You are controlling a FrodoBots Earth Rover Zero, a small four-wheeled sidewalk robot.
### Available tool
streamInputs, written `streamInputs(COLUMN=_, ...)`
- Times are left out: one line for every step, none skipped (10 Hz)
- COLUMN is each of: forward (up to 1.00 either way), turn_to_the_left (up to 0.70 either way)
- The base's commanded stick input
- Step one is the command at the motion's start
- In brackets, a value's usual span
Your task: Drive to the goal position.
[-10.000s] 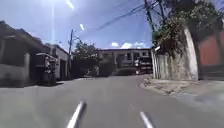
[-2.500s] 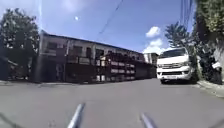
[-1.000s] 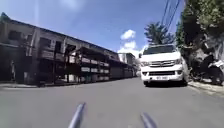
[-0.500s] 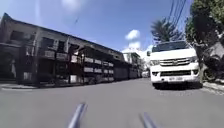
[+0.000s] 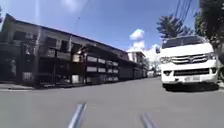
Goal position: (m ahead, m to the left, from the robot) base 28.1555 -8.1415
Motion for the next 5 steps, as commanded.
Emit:
streamInputs(forward=1.0, turn_to_the_left=-0.4)
streamInputs(forward=1.0, turn_to_the_left=-0.4)
streamInputs(forward=1.0, turn_to_the_left=-0.4)
streamInputs(forward=1.0, turn_to_the_left=-0.38)
streamInputs(forward=1.0, turn_to_the_left=-0.06)
